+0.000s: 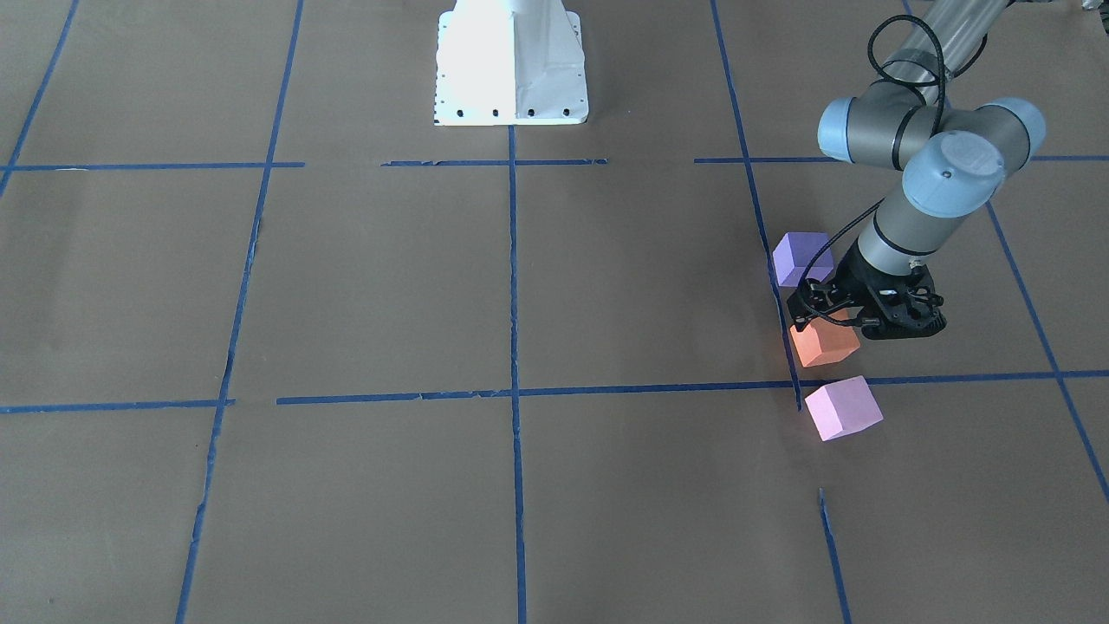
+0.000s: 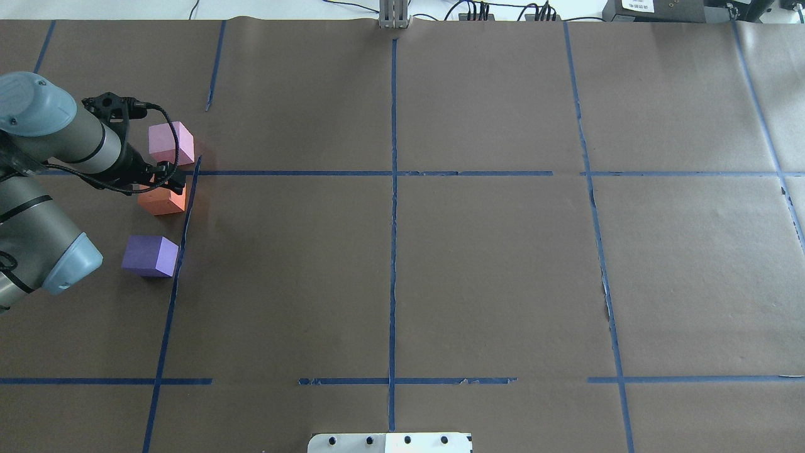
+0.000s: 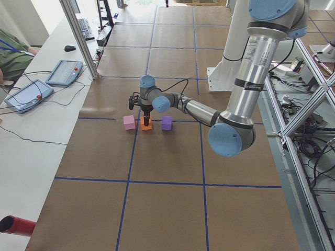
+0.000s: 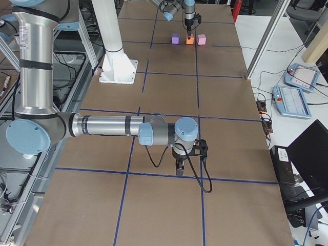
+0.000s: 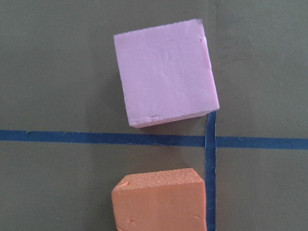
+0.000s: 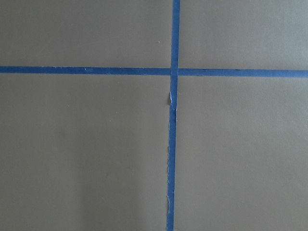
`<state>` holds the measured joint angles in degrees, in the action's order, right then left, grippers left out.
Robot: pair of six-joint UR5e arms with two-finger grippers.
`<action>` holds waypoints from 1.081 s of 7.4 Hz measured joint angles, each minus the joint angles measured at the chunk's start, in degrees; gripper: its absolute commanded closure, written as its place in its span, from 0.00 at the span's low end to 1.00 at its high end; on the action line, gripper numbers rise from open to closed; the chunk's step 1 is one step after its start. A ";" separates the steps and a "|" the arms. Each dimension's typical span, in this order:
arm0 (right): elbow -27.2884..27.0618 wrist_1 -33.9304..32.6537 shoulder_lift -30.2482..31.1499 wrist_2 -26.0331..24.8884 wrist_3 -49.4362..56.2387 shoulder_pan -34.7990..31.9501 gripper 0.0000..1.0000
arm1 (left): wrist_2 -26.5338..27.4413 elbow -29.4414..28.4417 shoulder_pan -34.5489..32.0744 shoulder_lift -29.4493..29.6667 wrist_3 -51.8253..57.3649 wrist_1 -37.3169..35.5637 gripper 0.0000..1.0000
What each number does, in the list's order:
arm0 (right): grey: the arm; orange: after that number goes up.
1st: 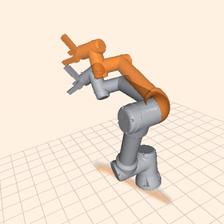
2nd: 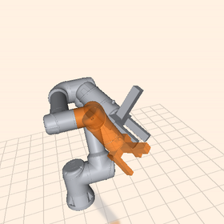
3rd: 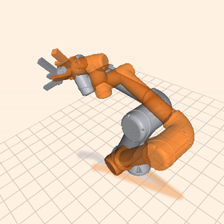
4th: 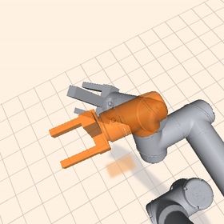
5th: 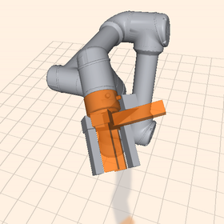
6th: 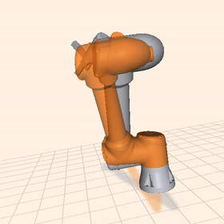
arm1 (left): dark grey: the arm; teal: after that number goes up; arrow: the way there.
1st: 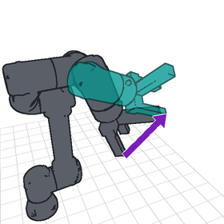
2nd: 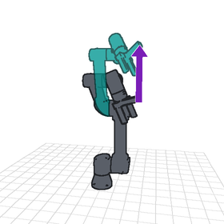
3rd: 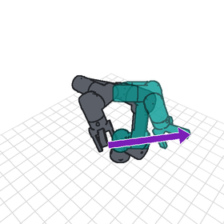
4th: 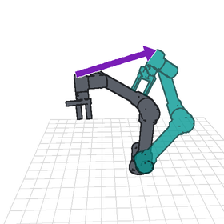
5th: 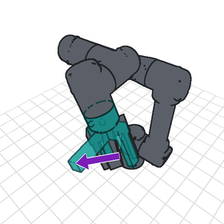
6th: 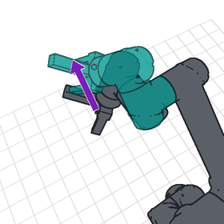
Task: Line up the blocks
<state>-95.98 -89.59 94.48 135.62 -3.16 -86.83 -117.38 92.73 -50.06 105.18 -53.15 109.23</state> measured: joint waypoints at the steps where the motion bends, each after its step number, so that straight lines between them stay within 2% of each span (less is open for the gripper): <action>1: 0.00 0.01 0.00 0.00 0.00 0.00 0.00 | -0.03 0.48 -0.66 0.12 0.26 -0.12 0.00; 4: 0.00 0.03 0.00 -0.02 0.00 0.02 0.00 | -2.95 4.18 -8.99 -0.07 7.44 -0.88 0.00; 6: 0.00 0.03 0.00 0.00 0.00 0.00 0.00 | -8.33 6.24 -17.37 -2.50 17.59 -3.23 0.00; 8: 0.00 0.03 0.00 -0.04 0.00 0.00 0.00 | -13.60 5.99 -25.80 -4.93 25.05 -9.25 0.00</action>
<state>-95.98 -89.56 94.48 135.58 -3.16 -86.83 -130.98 98.72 -75.87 100.25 -28.10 99.98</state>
